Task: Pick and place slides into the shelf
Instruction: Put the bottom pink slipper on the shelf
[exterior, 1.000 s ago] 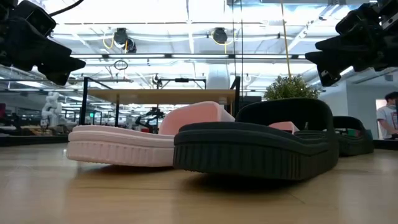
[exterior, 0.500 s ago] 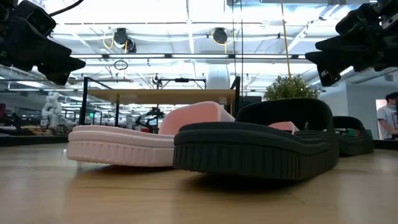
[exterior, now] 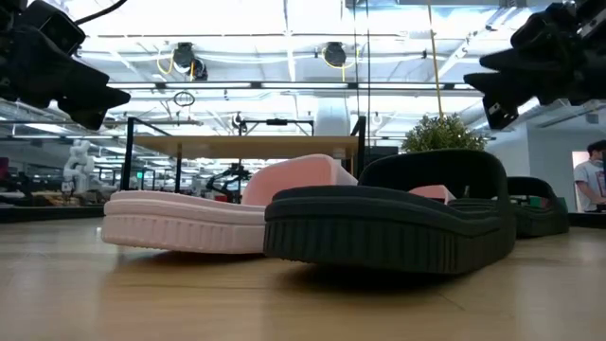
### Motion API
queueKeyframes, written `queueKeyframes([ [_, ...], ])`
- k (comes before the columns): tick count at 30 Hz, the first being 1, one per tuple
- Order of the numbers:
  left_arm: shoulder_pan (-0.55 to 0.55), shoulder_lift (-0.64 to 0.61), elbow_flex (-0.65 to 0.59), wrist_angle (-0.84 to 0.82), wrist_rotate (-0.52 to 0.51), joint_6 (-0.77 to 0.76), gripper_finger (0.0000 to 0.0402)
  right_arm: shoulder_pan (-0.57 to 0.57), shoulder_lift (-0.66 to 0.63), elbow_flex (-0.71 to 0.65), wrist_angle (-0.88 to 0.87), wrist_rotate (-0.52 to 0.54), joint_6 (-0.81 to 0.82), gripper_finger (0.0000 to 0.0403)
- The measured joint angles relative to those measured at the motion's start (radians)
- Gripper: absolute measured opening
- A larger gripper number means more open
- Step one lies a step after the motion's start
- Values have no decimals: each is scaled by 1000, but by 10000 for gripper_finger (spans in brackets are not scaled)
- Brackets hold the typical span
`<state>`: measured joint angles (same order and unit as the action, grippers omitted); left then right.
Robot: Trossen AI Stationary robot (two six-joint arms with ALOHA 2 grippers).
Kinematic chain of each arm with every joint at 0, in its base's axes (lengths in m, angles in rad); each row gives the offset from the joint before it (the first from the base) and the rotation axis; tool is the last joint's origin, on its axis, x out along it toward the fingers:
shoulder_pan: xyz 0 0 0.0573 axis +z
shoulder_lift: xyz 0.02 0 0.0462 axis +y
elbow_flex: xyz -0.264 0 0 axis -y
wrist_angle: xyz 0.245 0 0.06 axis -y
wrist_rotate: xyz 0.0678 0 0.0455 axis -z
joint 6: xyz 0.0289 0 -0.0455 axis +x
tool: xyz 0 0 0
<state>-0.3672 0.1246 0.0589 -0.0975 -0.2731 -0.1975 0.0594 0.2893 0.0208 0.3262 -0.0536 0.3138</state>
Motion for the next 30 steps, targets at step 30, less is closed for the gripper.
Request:
queueKeyframes([
  [30,-144,266,1,709,11,-66,175,232,302,211,634,-131,-115,128],
])
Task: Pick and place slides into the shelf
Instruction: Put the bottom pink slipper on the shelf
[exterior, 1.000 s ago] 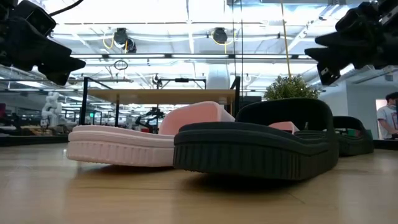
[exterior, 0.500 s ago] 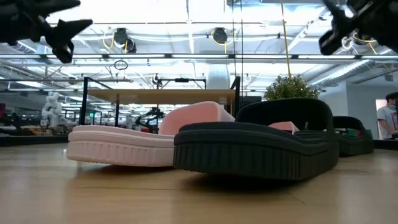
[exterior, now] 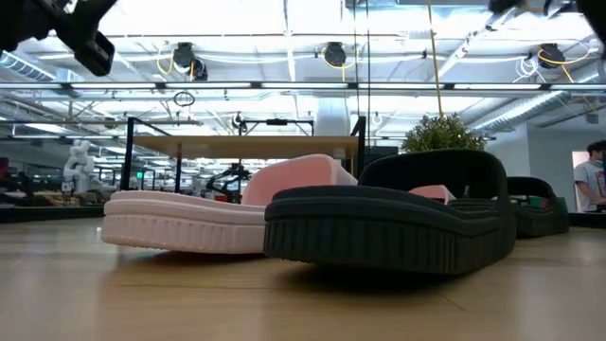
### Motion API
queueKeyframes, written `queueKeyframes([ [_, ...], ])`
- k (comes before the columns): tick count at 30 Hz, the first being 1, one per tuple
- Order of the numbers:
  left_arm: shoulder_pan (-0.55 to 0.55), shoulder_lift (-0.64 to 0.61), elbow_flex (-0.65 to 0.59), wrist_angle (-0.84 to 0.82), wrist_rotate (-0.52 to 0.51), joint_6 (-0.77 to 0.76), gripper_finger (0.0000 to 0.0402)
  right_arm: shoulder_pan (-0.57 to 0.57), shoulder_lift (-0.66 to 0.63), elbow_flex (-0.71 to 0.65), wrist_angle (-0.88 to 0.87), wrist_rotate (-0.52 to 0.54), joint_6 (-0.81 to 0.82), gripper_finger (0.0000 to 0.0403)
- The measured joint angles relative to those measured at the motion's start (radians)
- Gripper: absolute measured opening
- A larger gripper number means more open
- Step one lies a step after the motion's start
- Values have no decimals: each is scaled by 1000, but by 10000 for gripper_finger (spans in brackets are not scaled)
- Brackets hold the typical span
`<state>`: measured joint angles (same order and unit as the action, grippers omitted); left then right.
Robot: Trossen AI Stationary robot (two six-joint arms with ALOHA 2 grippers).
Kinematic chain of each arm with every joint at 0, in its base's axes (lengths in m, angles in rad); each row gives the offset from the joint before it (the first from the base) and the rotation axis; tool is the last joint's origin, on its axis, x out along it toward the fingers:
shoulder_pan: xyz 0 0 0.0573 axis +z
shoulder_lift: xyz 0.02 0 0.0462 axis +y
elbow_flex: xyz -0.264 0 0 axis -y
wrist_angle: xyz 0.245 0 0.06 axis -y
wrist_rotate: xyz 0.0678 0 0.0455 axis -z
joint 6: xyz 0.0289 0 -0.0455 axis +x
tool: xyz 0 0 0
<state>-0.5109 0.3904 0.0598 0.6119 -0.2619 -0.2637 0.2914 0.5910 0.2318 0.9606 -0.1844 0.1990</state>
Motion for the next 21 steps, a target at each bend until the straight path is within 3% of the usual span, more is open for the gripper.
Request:
queueKeyframes([
  [7,-87,335,92,36,-57,-30,175,81,248,238,-58,13,-205,128],
  [10,-113,511,194,19,-56,-24,175,93,339,327,-142,108,-265,128],
  [15,-133,768,428,-284,-70,22,175,93,439,423,-204,286,-346,128],
  [18,-132,907,550,-431,-133,43,175,93,467,434,-200,319,-353,128],
  [21,-132,1023,627,-469,-192,105,175,93,468,435,-192,318,-345,128],
])
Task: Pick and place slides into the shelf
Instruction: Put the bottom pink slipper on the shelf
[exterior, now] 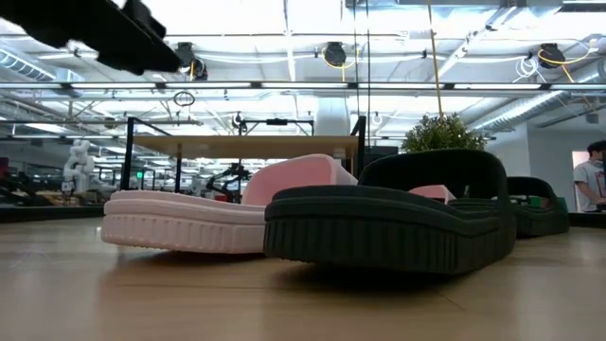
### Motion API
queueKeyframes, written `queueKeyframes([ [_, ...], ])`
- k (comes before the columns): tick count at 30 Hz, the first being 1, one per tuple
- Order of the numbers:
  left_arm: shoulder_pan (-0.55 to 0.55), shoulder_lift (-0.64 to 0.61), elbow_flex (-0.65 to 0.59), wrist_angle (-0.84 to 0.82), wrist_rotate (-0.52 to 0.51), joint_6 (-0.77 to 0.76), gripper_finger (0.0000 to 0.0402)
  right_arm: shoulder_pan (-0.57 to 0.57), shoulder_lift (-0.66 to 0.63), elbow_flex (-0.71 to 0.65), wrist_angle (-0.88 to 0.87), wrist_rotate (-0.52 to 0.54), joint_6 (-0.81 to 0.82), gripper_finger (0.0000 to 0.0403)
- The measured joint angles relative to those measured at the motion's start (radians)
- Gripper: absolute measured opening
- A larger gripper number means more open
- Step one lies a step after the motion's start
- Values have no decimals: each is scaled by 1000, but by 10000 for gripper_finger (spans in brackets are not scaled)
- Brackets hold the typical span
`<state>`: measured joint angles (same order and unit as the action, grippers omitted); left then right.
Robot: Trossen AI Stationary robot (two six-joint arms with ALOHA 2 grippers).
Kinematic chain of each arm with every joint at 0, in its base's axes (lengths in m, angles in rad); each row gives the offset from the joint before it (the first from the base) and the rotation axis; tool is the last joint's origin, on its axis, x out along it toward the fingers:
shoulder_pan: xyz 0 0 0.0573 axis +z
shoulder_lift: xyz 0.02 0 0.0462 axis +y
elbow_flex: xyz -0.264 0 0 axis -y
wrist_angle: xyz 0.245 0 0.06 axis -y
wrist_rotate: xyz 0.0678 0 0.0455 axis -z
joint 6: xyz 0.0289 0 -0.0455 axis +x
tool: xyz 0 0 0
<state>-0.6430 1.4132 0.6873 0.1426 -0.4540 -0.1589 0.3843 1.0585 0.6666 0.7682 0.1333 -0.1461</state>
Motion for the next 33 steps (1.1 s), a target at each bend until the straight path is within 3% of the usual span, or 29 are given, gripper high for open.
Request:
queueKeyframes([
  [9,21,171,77,18,-211,231,175,0,0,0,-12,1,-3,128],
  [22,131,396,226,-10,-198,357,175,0,0,1,-47,1,-23,128],
  [33,193,473,256,-32,-234,313,175,0,0,1,-89,2,-23,128],
])
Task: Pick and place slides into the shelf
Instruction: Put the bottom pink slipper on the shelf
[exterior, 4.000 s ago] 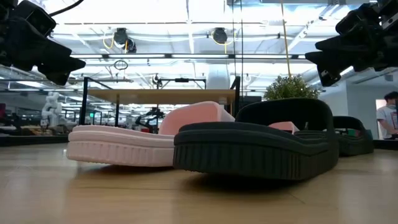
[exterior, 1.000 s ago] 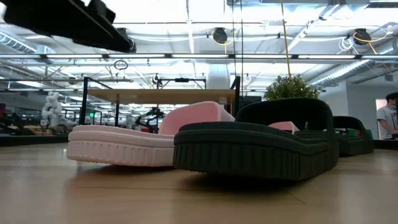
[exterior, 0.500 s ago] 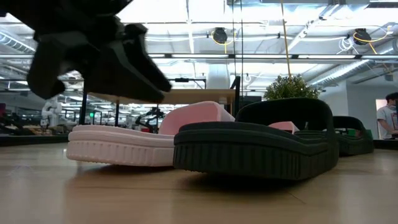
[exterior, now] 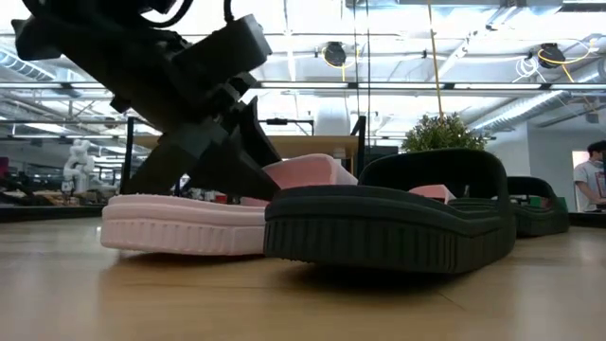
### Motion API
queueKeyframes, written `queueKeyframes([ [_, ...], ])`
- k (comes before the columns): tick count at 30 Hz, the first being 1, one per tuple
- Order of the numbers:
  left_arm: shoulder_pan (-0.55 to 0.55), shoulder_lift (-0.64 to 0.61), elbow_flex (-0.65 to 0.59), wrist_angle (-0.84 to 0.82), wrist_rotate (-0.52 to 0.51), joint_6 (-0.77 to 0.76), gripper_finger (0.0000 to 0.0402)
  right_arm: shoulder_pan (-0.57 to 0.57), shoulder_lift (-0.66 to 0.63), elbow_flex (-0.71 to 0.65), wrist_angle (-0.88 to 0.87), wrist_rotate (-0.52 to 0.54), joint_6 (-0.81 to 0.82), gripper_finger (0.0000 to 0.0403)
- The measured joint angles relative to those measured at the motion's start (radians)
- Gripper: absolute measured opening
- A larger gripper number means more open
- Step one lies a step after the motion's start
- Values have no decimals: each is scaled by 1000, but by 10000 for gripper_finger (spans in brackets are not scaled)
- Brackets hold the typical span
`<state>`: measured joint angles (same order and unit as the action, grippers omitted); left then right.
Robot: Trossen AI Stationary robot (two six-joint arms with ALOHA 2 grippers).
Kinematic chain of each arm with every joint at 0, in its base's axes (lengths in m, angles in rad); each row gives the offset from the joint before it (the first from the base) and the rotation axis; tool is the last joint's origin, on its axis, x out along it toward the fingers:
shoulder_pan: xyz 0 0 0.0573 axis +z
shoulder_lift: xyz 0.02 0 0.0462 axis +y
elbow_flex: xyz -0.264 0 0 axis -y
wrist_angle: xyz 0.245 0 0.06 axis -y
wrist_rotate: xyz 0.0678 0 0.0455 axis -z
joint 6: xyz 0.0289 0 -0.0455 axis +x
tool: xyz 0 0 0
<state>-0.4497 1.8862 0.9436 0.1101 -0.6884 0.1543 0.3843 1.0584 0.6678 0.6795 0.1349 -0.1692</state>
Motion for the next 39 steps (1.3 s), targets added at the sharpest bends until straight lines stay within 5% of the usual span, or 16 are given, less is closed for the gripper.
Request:
queueKeyframes([
  [4,2,-2,0,-8,-2,-12,151,0,0,0,-12,0,0,128],
  [11,8,-3,0,-14,-3,-12,15,-3,0,0,-12,0,0,128],
  [18,7,-8,-2,-26,-88,-26,4,-3,0,0,-12,0,23,128],
  [24,-37,-130,-3,-162,-355,-97,2,-3,0,0,-12,0,26,128],
  [32,-110,-471,-2,-413,-721,-233,1,-3,0,0,-15,0,26,128],
  [39,29,-730,-2,-421,-843,-77,0,-3,0,0,-19,0,26,128],
])
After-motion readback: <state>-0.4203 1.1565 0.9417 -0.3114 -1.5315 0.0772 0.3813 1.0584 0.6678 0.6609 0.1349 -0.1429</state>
